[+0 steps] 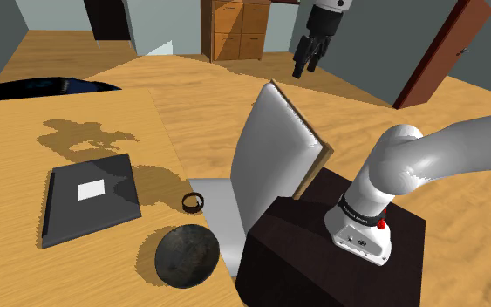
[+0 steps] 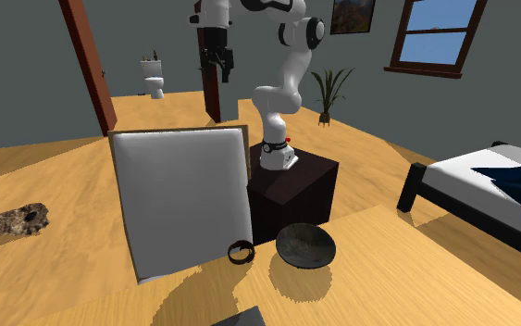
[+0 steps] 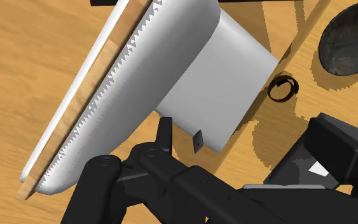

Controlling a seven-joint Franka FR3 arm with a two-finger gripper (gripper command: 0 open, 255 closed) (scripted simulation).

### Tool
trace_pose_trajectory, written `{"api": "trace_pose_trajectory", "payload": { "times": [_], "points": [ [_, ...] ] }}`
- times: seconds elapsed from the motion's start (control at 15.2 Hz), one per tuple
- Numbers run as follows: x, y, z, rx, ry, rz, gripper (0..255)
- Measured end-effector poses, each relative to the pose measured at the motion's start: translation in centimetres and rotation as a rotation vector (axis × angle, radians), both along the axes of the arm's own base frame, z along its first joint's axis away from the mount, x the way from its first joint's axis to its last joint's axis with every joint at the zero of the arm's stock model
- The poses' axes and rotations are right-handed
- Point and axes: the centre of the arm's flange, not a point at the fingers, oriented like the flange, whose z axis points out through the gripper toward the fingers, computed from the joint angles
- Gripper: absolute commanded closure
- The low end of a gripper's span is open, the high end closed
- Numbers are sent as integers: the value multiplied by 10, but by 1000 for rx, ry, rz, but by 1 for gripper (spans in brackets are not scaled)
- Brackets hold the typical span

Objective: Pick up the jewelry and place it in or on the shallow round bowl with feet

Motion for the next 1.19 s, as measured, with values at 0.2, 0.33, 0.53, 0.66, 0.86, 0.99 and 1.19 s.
{"api": "trace_pose_trajectory", "payload": {
  "times": [0.2, 0.33, 0.53, 0.66, 0.86, 0.99, 1.19],
  "points": [
    [6, 9, -11, 0, 2, 0, 0],
    [14, 22, -28, 0, 5, 2, 0],
    [28, 43, -60, 0, 9, 2, 0],
    [36, 59, -81, 0, 12, 2, 0],
    [51, 81, -109, 0, 17, 3, 0],
    [58, 94, -130, 0, 19, 4, 0],
    [70, 118, -163, 0, 22, 5, 0]
  ]
}}
